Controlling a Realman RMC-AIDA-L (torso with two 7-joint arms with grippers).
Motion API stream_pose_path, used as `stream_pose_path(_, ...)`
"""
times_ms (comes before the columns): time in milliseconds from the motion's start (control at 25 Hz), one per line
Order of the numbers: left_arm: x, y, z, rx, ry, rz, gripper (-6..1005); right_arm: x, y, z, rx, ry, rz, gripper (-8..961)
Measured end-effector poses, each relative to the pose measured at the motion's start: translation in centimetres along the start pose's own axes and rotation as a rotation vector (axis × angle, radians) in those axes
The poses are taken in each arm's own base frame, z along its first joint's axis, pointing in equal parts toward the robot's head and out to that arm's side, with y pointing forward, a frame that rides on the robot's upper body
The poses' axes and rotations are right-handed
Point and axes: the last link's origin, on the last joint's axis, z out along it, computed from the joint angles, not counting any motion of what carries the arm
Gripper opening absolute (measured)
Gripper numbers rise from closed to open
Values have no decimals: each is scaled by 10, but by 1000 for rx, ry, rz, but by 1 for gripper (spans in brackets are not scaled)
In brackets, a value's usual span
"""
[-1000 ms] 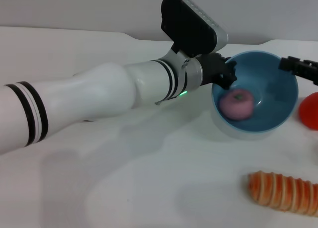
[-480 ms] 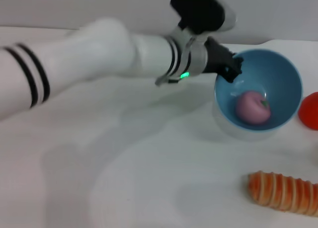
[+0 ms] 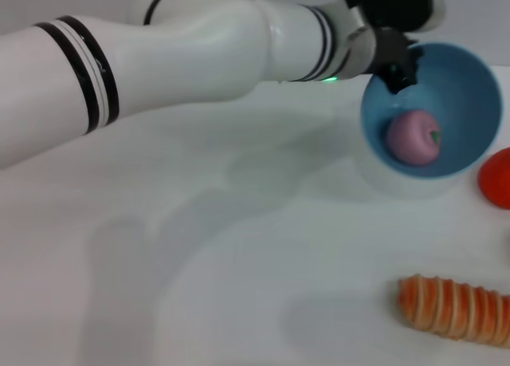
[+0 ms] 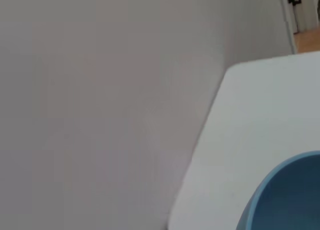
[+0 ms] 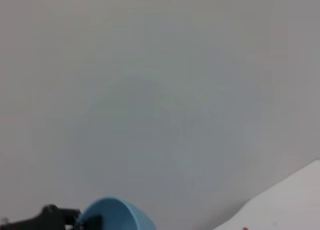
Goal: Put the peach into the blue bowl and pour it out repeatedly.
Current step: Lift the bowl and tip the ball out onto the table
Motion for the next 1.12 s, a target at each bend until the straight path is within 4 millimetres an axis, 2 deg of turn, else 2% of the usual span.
stream_pose_path(120,9,1,-1,32,41,74,0,8,-2,-5,34,-15,-8,374)
stream_pose_path(280,10,12,-2,74,92,228,0,16,-6,-3,72,-10,-4,375)
stream_pose_path(680,1,66,-19,190,296,730,-1,20,-4,3,61,-11,12,377)
stream_pose_path(920,-1,79,-22,220,332,892,0,19,-4,5,59,-12,12,378)
stream_pose_path(1120,-4,86,-24,231,345,943,-1,18,-4,9,53,-14,10,379)
